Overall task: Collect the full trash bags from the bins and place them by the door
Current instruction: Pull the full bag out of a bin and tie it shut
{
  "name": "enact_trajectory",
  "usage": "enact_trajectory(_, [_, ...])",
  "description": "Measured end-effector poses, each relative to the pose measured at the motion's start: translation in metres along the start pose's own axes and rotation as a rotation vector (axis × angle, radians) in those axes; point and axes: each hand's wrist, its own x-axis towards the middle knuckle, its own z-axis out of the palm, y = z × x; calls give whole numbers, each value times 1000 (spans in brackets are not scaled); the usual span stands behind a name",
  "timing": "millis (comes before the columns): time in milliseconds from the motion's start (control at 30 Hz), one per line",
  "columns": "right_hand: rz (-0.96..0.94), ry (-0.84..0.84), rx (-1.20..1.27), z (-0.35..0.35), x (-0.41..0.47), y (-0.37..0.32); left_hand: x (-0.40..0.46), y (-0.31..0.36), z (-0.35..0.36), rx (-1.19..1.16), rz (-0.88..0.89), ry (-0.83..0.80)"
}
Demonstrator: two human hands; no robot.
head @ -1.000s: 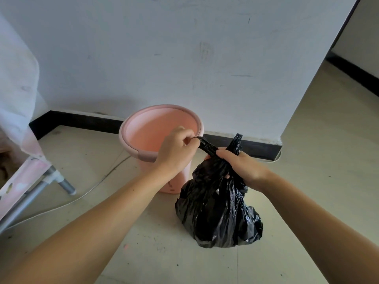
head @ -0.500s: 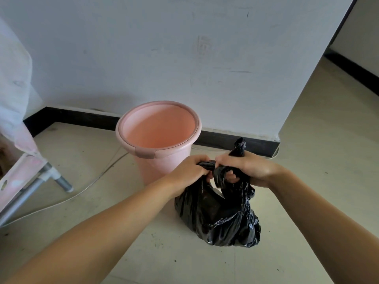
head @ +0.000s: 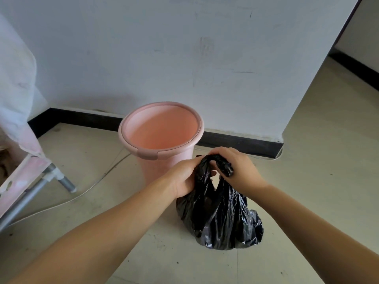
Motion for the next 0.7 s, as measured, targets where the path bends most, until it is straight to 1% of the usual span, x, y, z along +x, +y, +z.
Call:
enact_trajectory(67, [-23,5,0,3,0,0,1,1,0,9,16,43])
enact_trajectory(100, [-3,27,2,4,0,1,1,2,1,78,40,96])
enact_trajectory(133, [37,54,-8,5,0,1,0,2,1,212,87,164])
enact_trajectory(200, [177,48,-55,4,1,7,0,3,-3,656,266,300])
enact_trajectory(233, [263,12,-94,2,0,12,1,2,-7,874,356,370])
enact_trajectory(267, [337,-35,-150,0,-1,19,3,0,-14,1045,403,440])
enact_trajectory(300, [387,-80,-215,0,-5,28,5,-3,-23,1160,408,495])
enact_trajectory(367, [453,-153,-333,1,-17,44,8,-11,-42,1319,320,530])
enact_trajectory(433, [510,-208,-398,5,-31,58,9,-20,-63,1393,204,521])
enact_trajectory(500, [584,-265,-461,5,-44,74,8,-27,-86,1424,87,515])
enact_trajectory(600, [650,-408,-581,3,-67,96,6,-34,-118,1472,-122,478])
enact_trajectory(700, [714,-544,-635,4,-89,113,3,-40,-132,1513,-231,434])
